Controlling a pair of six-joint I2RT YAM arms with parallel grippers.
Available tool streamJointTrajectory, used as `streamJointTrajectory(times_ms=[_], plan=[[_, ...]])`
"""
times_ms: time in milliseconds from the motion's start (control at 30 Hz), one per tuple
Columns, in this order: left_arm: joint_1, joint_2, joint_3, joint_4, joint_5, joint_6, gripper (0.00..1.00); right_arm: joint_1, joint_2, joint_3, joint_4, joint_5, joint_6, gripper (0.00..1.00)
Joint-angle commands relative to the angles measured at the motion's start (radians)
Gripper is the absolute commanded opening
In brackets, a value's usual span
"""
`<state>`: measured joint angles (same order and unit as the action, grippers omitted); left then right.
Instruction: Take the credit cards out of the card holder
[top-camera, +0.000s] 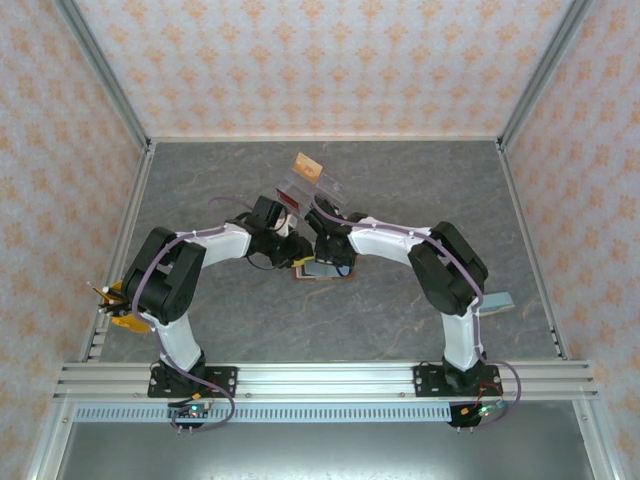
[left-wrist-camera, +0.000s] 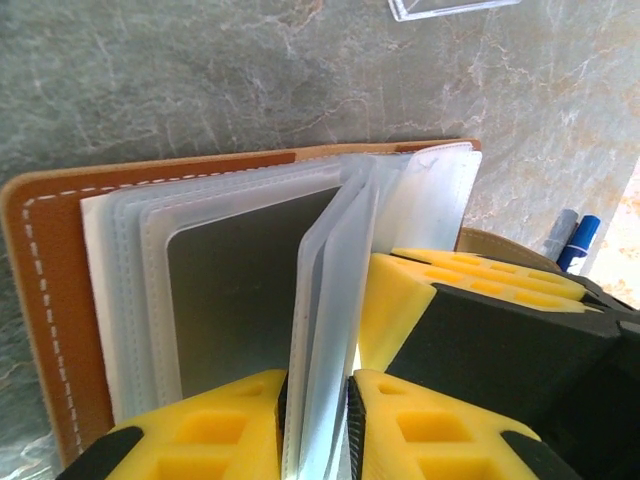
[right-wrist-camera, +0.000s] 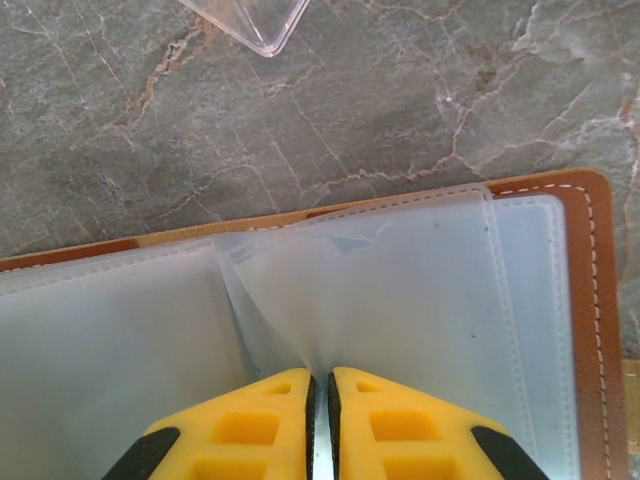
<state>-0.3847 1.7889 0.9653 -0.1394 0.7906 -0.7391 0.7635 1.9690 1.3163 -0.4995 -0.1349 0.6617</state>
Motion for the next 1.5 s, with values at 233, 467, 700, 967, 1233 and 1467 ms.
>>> streamJointTrajectory(times_ms=[233, 467, 700, 967, 1233, 1467], plan=[[-0.005, -0.063, -0.014, 0.117, 0.09, -0.023, 0.26, -0.033, -0.158, -0.133, 0.103, -0.024, 0.02, 0.15], [-0.059, -0.042, 0.019, 0.148, 0.108, -0.049, 0.28, -0.051, -0.269, -0.218, 0.144, 0.054, 0.061, 0.16], [-0.101, -0.007, 0.056, 0.152, 0.1, -0.054, 0.32, -0.076, -0.377, -0.313, 0.19, 0.129, 0.102, 0.19], [-0.11, 0.021, 0.049, 0.139, 0.063, -0.055, 0.39, -0.079, -0.414, -0.329, 0.202, 0.13, 0.081, 0.21], [-0.098, -0.001, 0.059, 0.024, -0.059, -0.016, 0.36, -0.079, -0.323, -0.282, 0.21, -0.008, 0.058, 0.22], [-0.097, 0.046, 0.07, 0.002, -0.09, -0.025, 0.29, -0.079, -0.242, -0.243, 0.198, -0.083, 0.049, 0.16]])
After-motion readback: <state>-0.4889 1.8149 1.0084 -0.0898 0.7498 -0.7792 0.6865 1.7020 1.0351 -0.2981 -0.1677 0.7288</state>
